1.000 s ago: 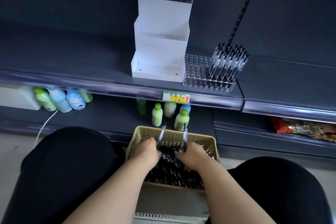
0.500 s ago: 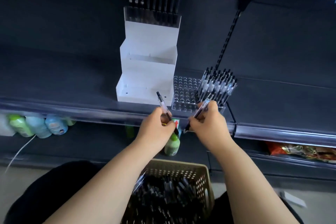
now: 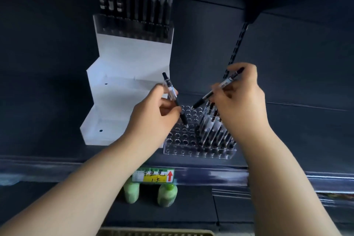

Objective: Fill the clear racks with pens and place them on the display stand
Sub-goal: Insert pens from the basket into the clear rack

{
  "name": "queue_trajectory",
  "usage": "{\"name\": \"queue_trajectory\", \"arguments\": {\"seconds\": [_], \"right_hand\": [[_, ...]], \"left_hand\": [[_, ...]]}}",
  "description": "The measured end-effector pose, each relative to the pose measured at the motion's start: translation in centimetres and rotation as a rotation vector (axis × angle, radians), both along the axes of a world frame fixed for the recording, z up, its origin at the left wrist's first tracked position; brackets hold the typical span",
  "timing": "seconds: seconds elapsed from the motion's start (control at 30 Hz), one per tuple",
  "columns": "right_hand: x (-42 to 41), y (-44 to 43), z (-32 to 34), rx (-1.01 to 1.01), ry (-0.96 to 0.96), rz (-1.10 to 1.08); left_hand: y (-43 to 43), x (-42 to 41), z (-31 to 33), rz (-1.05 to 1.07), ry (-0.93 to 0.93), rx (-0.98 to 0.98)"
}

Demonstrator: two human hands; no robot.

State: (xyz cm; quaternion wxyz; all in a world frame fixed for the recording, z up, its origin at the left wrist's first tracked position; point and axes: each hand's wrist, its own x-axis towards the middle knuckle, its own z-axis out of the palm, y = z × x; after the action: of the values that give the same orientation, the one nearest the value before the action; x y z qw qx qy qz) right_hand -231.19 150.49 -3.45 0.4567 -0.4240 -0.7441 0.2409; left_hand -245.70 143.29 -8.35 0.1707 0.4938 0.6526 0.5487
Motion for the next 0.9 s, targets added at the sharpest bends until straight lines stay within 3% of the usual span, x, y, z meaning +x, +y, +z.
{"name": "queue_trajectory", "arguments": {"seconds": [0.5, 0.9], "right_hand": [[-1.7, 3.2, -1.9, 0.129, -0.337, -0.029], [-1.9, 3.1, -2.2, 0.129, -0.349, -0.036]], "left_hand": [[2.4, -0.2, -2.8, -0.032, 0.062, -0.073], [2.3, -0.3, -2.3, 0.019, 0.033, -0.024]]}}
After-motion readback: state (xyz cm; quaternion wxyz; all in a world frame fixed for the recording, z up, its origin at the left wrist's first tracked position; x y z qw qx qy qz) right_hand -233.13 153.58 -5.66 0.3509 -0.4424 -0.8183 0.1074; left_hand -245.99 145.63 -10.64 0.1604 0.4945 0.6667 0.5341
